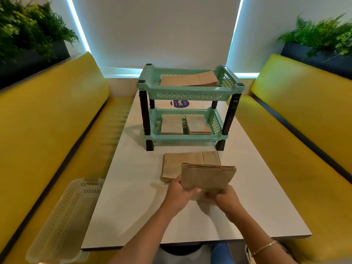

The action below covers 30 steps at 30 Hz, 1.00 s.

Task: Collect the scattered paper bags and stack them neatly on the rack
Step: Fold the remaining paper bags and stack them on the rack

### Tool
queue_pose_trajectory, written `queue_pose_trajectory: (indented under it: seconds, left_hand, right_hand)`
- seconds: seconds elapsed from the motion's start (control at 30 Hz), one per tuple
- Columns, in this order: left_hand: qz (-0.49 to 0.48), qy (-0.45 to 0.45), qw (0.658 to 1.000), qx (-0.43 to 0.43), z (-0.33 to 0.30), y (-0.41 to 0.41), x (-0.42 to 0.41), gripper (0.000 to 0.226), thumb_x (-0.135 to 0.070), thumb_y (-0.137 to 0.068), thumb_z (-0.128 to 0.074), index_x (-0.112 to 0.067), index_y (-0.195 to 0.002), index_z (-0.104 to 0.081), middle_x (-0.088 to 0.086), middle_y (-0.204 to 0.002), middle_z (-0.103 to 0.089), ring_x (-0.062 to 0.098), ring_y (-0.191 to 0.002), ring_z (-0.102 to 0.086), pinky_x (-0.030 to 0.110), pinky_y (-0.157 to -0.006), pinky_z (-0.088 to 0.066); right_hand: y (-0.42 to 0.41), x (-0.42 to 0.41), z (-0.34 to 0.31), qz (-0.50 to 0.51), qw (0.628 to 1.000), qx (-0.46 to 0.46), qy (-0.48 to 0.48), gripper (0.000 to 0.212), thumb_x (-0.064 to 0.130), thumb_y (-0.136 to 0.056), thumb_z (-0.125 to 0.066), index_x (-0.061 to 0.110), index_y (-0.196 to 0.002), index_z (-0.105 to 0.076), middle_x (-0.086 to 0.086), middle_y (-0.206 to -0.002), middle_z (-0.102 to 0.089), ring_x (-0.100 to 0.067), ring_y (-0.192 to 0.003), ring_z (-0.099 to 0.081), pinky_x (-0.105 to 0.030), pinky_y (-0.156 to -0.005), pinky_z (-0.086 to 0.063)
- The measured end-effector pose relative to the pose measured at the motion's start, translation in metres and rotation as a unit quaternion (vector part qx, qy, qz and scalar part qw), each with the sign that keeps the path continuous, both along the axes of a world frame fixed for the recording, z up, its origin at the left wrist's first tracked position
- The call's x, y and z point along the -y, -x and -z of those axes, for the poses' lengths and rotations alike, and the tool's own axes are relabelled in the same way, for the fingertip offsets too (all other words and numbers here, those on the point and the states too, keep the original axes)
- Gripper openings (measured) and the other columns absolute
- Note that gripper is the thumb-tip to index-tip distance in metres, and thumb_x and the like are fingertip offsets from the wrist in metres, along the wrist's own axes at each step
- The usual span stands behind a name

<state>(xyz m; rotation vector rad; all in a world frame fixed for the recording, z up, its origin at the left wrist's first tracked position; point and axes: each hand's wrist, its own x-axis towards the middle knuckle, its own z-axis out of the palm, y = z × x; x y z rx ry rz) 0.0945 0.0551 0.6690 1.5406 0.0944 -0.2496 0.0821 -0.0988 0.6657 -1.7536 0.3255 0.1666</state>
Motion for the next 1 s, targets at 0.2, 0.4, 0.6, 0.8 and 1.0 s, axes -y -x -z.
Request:
queue_pose_trajectory:
  seconds: [0.2,0.4,0.6,0.8,1.0]
  left_hand:
    - [0.007,-0.093,0.995,-0.031,0.009,0.003,-0.002,0.045,-0.007,-0.076,-0.075,-0.009,-0.118,-0.06,0.003,-0.106,-0.068,0.02,-0.102,-0.063,0.024,-0.085,-0.049]
    - [0.048,-0.187,0.981,0.006,-0.036,-0.001,-0.009,0.039,-0.021,-0.08,-0.074,-0.015,-0.116,-0.061,0.001,-0.112,-0.067,0.016,-0.101,-0.061,0.025,-0.085,-0.05]
    - [0.158,-0.433,0.879,0.121,-0.107,-0.012,-0.026,0.025,-0.015,-0.084,-0.057,-0.024,-0.105,-0.067,-0.005,-0.087,-0.063,0.012,-0.078,-0.057,0.024,-0.066,-0.047]
    - [0.172,-0.545,0.797,0.196,-0.111,-0.017,-0.027,0.019,-0.011,-0.08,-0.054,-0.029,-0.076,-0.061,-0.01,-0.071,-0.053,0.014,-0.074,-0.05,0.021,-0.054,-0.036]
    - [0.046,-0.262,0.962,0.064,-0.049,-0.01,-0.05,0.034,-0.018,-0.067,-0.082,-0.036,-0.09,-0.063,-0.011,-0.098,-0.063,0.007,-0.094,-0.058,0.022,-0.081,-0.049]
  right_hand:
    - [0.002,-0.001,0.007,-0.006,1.0,-0.029,0.004,0.021,-0.004,-0.076,-0.069,0.013,-0.088,-0.065,-0.012,-0.09,-0.068,-0.03,-0.089,-0.065,-0.039,-0.079,-0.056]
    - [0.0,0.01,-0.023,-0.043,0.998,-0.015,-0.053,0.033,-0.003,-0.07,-0.075,0.008,-0.099,-0.063,-0.012,-0.098,-0.068,-0.025,-0.09,-0.065,-0.032,-0.072,-0.056]
    - [-0.012,0.042,-0.062,0.068,0.98,0.105,-0.154,0.04,-0.016,-0.072,-0.066,0.013,-0.097,-0.057,-0.009,-0.086,-0.062,-0.021,-0.077,-0.058,-0.028,-0.065,-0.049]
    - [-0.003,0.05,-0.046,0.009,0.998,0.057,-0.034,0.024,-0.015,-0.072,-0.067,0.007,-0.081,-0.066,-0.009,-0.082,-0.068,-0.019,-0.077,-0.063,-0.028,-0.074,-0.053]
    - [0.009,0.054,-0.003,0.001,0.999,-0.012,0.033,0.023,-0.001,-0.076,-0.07,0.018,-0.087,-0.066,-0.006,-0.092,-0.069,-0.019,-0.085,-0.064,-0.023,-0.067,-0.05]
